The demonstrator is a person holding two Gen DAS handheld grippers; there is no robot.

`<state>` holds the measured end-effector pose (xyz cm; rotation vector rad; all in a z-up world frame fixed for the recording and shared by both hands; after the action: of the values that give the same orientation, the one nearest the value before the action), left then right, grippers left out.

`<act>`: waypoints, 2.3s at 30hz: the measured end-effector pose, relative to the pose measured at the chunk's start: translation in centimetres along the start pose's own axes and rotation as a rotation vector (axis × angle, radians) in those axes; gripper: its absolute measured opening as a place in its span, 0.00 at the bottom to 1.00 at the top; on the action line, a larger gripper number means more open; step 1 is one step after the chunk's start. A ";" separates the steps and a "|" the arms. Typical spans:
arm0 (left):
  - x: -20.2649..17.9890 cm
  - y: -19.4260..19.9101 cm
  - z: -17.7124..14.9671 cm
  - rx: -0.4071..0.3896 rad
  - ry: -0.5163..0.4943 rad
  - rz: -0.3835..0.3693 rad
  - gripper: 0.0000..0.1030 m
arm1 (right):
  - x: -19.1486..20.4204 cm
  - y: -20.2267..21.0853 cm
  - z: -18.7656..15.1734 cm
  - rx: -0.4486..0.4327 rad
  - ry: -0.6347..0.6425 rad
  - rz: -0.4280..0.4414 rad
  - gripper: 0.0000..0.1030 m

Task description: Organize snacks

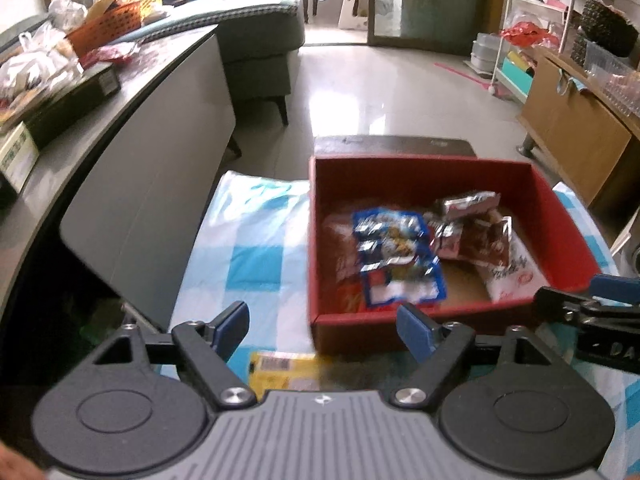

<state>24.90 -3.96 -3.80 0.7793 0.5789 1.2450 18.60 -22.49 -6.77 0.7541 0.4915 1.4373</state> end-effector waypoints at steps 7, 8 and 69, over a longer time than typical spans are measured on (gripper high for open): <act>2.9 -1.5 -2.8 0.085 0.055 0.010 0.74 | 0.2 0.8 -2.5 0.049 0.000 0.004 0.84; 3.2 -2.0 -3.0 0.097 0.068 0.009 0.74 | 0.1 0.8 -2.9 0.059 -0.008 0.005 0.84; -5.2 -0.8 -12.5 0.259 -0.222 -0.198 0.49 | -3.2 -5.2 -6.8 0.223 -0.165 -0.075 0.98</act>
<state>14.65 -6.60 -12.35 1.0358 0.6257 0.8981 17.12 -24.40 -15.58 1.0131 0.5517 1.2511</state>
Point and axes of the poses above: each gripper's, at about its wrist camera, not at the fingertips, and y roughly against the way its jaws point, x to its left, z to its top, the point moved 8 cm from there along -y, roughly the way its jaws point, and after that the axes turned 2 degrees about -x, right-handed, at the moved point
